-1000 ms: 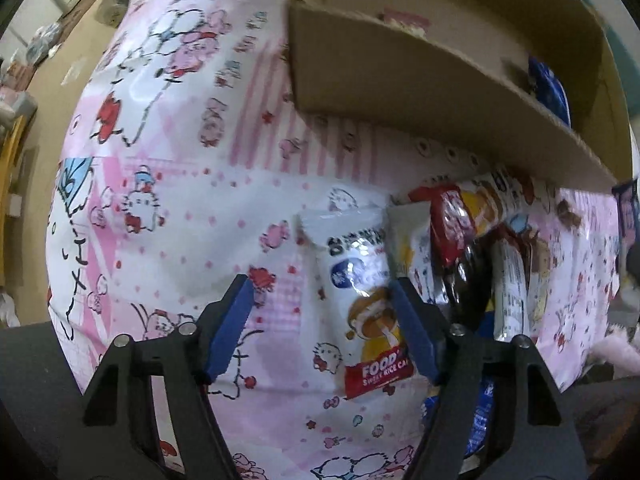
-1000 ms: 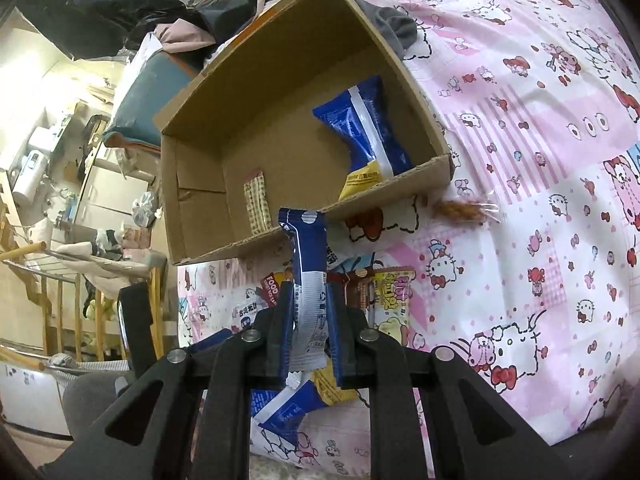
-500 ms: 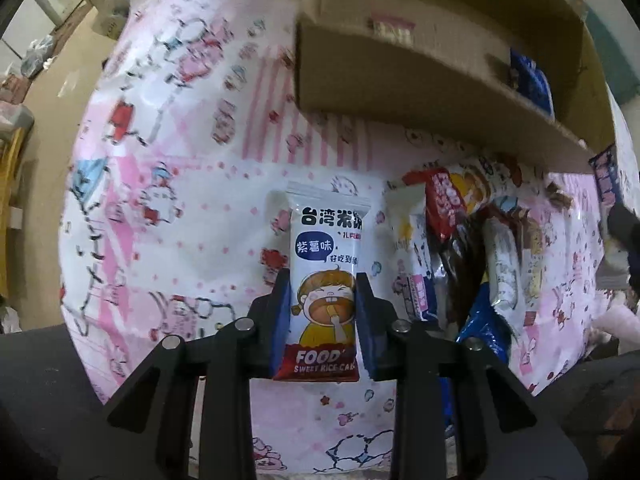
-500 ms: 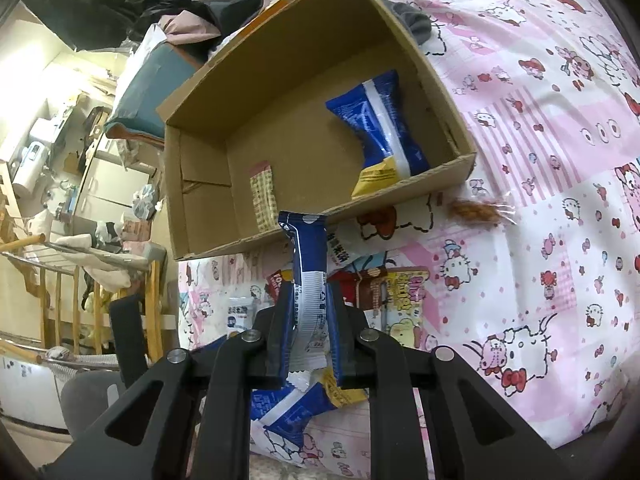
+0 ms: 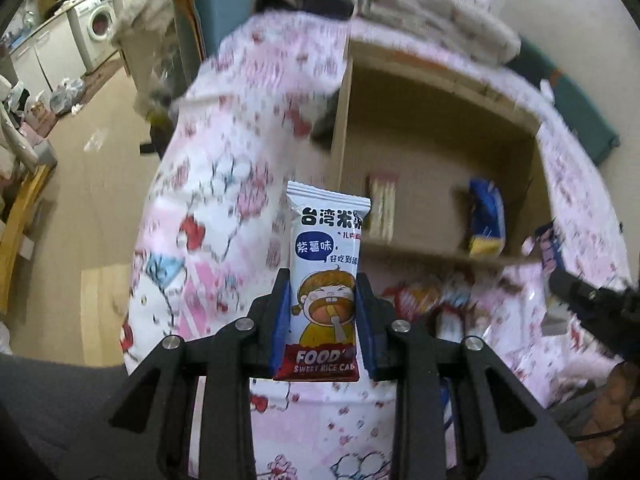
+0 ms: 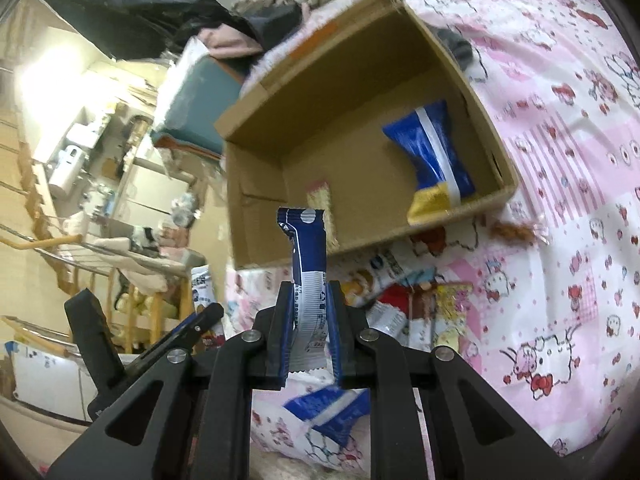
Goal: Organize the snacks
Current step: 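Carry both snacks over the box and open both grippers to release them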
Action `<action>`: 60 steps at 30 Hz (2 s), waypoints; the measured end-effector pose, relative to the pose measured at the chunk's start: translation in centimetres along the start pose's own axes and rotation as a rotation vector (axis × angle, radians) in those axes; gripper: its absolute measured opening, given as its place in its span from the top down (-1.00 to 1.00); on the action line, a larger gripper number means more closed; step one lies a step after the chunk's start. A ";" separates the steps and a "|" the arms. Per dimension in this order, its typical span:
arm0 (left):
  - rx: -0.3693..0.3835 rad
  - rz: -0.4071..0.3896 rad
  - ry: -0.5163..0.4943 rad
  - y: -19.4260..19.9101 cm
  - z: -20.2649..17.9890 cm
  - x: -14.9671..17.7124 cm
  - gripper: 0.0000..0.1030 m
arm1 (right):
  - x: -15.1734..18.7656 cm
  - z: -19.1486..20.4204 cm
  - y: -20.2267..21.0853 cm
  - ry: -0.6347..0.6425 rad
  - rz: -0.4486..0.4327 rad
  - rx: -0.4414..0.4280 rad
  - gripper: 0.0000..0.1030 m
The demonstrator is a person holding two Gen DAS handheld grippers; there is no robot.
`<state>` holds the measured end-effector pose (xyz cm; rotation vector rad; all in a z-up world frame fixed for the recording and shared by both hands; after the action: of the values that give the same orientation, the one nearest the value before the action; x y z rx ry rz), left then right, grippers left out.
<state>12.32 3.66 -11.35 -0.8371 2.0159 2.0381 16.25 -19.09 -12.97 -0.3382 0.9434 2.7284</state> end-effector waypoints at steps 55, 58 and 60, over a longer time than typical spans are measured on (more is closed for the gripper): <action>0.080 -0.020 -0.229 -8.5 -10.3 -9.8 0.49 | -8.6 -5.1 -5.7 0.059 0.061 0.183 0.61; 0.080 -0.016 -0.233 -8.5 -10.4 -9.6 0.49 | -8.7 -4.9 -5.8 0.063 0.060 0.180 0.61; 0.081 -0.011 -0.236 -8.6 -10.5 -9.4 0.49 | -8.8 -4.8 -5.7 0.060 0.051 0.171 0.61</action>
<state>27.20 -3.18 -13.59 -0.5618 1.9439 1.9317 26.91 -19.05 -17.35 -0.3703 1.2081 2.6717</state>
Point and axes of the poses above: each gripper's, at about its wrist camera, not at the fingertips, and y roughly against the way its jaws point, z to its left, x to its underside, the point moved 9 cm from there along -y, roughly the way its jaws point, and after that the axes turned 6 degrees about -x, right-handed, at the moved point
